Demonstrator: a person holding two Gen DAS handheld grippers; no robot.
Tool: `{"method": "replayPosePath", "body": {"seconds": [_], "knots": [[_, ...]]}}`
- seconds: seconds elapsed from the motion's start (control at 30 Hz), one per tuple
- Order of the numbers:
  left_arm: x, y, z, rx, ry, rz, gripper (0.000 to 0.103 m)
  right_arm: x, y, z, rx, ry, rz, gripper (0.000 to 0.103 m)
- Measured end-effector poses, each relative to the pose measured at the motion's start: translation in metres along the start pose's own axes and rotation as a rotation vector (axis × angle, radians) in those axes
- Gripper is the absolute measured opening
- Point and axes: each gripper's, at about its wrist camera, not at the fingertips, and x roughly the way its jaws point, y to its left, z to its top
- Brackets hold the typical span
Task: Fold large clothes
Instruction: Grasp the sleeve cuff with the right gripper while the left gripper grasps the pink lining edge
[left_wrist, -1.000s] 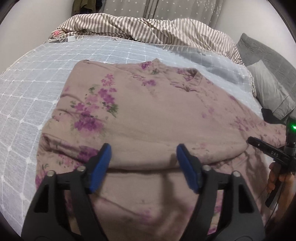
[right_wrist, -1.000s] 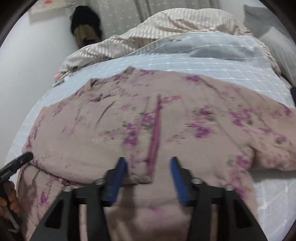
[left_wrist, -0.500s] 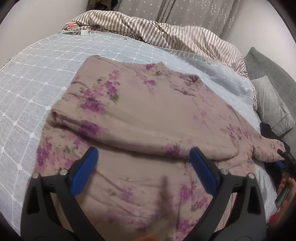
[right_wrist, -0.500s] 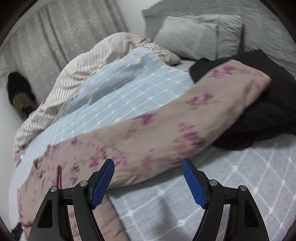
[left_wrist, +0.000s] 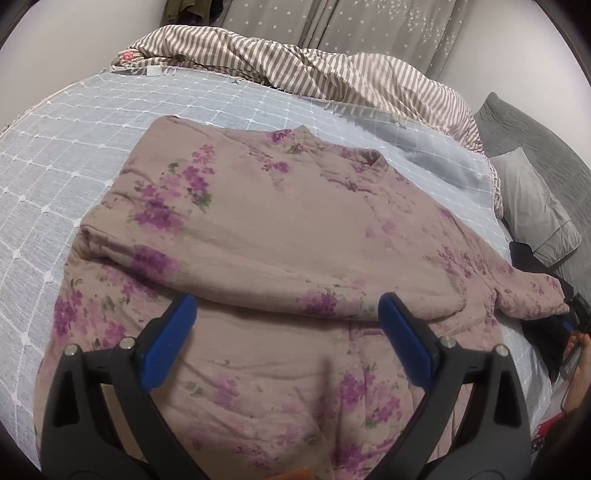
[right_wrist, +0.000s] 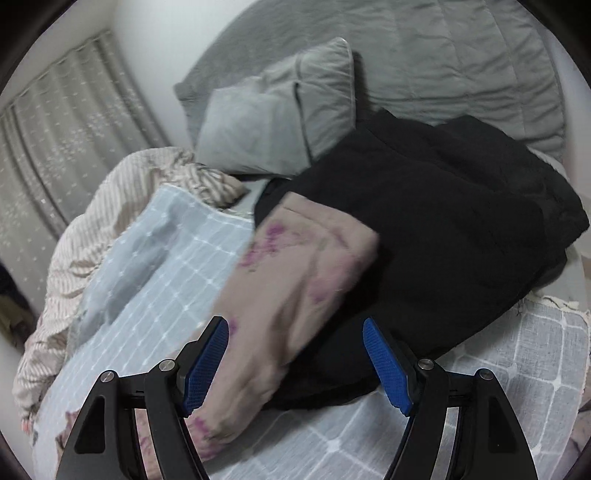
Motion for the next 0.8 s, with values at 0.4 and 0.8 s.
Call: {"method": "replayPosePath", "body": {"seconds": [0.4, 0.8], "knots": [[0.003, 0.003, 0.0, -0.018, 0.013, -0.022, 0.098, 0.028, 0.012, 0.009, -0.109, 0.05, 0.056, 0.022], [-0.011, 0.003, 0.005, -0.001, -0.002, -0.11, 0.098, -0.067, 0.155, -0.016, -0.413, -0.102, 0.203, 0.016]]}}
